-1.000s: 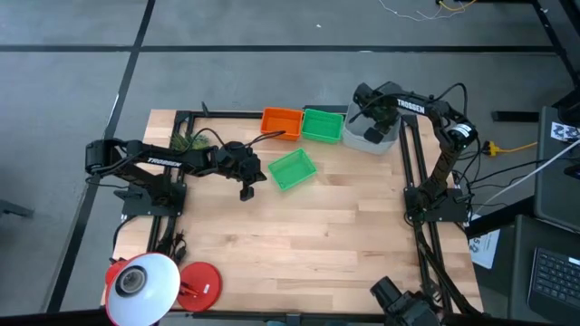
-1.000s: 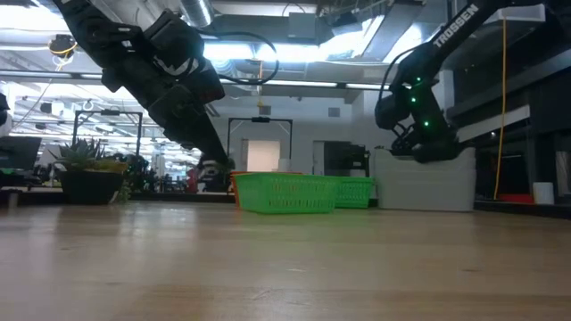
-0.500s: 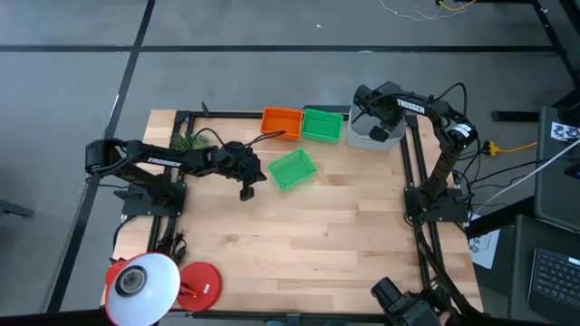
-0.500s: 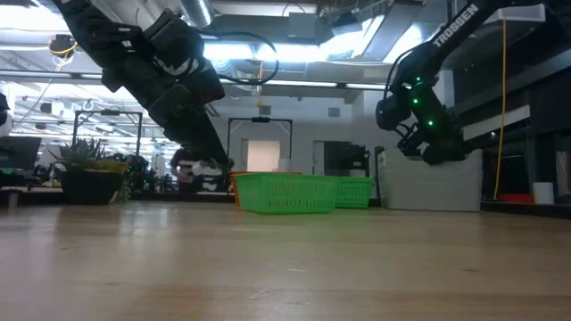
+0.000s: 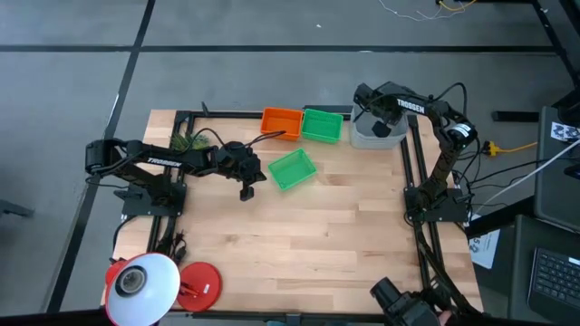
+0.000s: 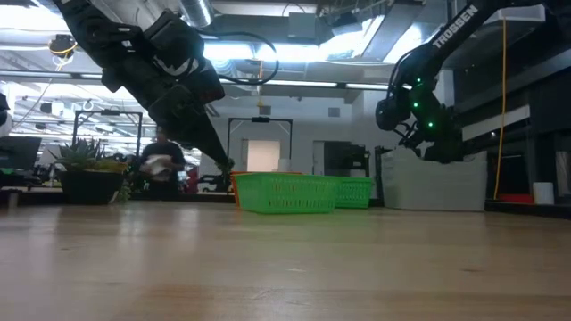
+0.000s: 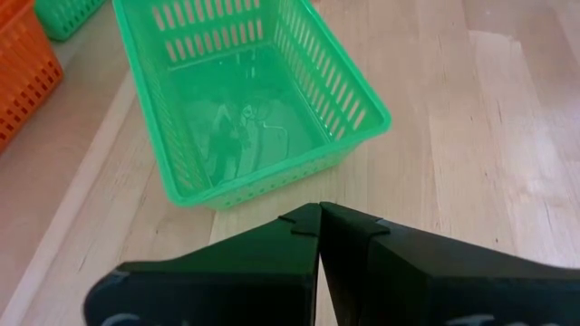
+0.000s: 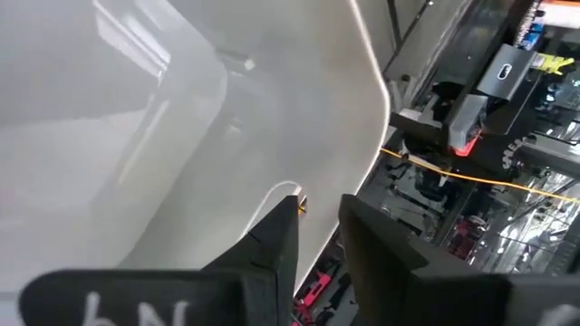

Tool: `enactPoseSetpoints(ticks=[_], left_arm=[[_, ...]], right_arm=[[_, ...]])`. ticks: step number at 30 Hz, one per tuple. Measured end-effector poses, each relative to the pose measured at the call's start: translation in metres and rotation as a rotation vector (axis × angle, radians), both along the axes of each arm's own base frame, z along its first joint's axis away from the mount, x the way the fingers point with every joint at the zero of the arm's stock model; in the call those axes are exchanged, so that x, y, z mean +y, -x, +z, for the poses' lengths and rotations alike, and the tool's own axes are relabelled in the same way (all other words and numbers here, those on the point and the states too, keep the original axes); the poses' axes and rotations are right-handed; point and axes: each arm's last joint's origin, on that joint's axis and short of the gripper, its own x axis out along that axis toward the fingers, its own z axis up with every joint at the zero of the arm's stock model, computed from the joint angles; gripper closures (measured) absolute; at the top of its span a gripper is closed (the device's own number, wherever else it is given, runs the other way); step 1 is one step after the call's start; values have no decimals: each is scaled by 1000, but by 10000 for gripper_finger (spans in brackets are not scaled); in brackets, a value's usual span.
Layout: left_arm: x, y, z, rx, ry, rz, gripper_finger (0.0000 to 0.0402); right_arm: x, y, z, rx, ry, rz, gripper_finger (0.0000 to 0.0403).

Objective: Stack baskets by color
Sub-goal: Stack the gray bin on the stacked gray bin, then adjust the orange bin

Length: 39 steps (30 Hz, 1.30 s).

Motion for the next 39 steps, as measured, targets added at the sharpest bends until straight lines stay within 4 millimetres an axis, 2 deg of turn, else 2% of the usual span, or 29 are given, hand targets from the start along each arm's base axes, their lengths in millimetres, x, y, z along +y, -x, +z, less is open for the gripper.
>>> enactPoseSetpoints(ticks=[3,6,12,16,20,24,28,35,39], left_arm=[[0,0,0,1,1,0,401],[0,0,0,1,0,0,401],[0,0,0,1,1,0,401],[0,0,0,1,1,1,401],[0,0,0,1,1,0,401],[0,0,0,2,0,0,401],[0,0,0,2,0,0,401],[0,0,0,1,0,0,401],[2,-4,6,-73,-40,25,401]], right_arm=[[3,1,2,4,-24,-3,313],[9,0,13,-18,-24,-7,313],[18,-6,61,-108,67,8,313],[35,-8,90,-337,15,-4,313],[61,-9,111,-653,-193,69,313],[91,-6,134,-976,-458,229,313],[118,-2,155,-1199,-618,457,313],[154,3,180,-1464,-825,884,313],[165,5,186,-1531,-880,1042,313]])
